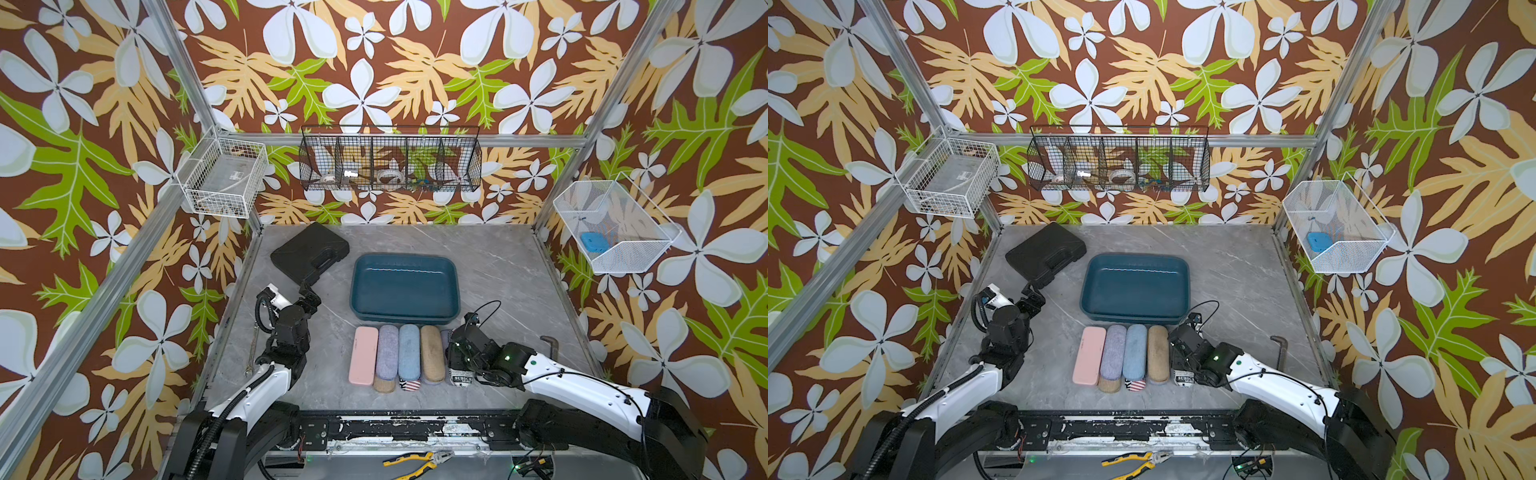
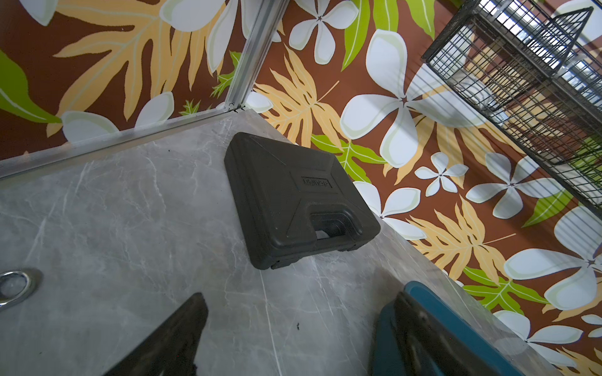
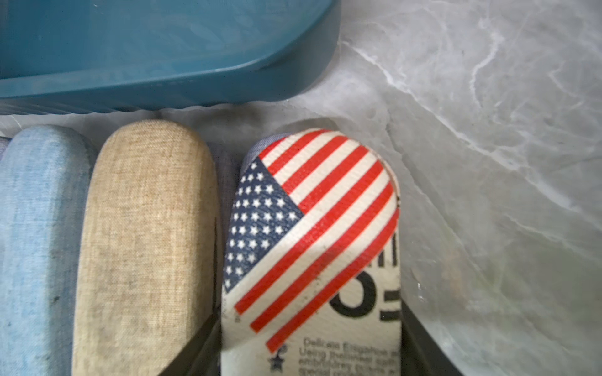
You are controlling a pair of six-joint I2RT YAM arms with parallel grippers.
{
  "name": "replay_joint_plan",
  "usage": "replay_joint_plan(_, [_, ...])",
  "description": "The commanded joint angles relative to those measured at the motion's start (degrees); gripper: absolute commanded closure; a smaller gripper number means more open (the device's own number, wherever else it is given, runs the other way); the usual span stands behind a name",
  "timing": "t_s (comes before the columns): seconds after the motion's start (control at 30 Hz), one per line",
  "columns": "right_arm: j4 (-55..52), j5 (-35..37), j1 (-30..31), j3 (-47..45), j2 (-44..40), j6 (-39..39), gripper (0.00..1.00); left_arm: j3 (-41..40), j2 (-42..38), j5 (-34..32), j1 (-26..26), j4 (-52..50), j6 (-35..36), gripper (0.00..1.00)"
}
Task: Put the glasses cases into the storage boxes
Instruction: Pick up the glasses case.
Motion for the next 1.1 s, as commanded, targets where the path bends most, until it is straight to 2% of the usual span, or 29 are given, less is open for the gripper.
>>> replay_joint_plan(0.0, [-1.7,2.0,0.2,0.7,-0.7,0.3,0.45,-0.1,0.0,-0.9,0.0,1.7,-0.4,0.09])
replay_joint_plan(0.23, [-6.3,4.6,0.1,4.0,-3.3,-0.8,0.44,0.0,-0.4,-1.0,0.0,1.1,-0.2,0.09])
replay_joint_plan(0.57, [-9.7,9.6,0.2,16.4,-1.9,-8.0,0.44,0.2,-1.4,-0.8,0.0,0.2,0.1,0.09])
replay_joint_plan(0.7, [-6.9,11.5,-0.8,20.0,1.7,-12.8,0.43,0.1,-1.8,-0.7,0.0,-0.1,0.1,0.09])
replay_joint_plan(0.9, [2.9,8.1,-5.5,22.6,7.5,-19.0,0.43,0.0,-2.4,-0.4,0.0,-0.5,0.2,0.09])
replay_joint_plan(1.07, [7.3,7.4,-7.0,27.3,15.1,-23.6,0.43,-0.1,-3.2,-0.2,0.0,-1.3,0.2,0.09])
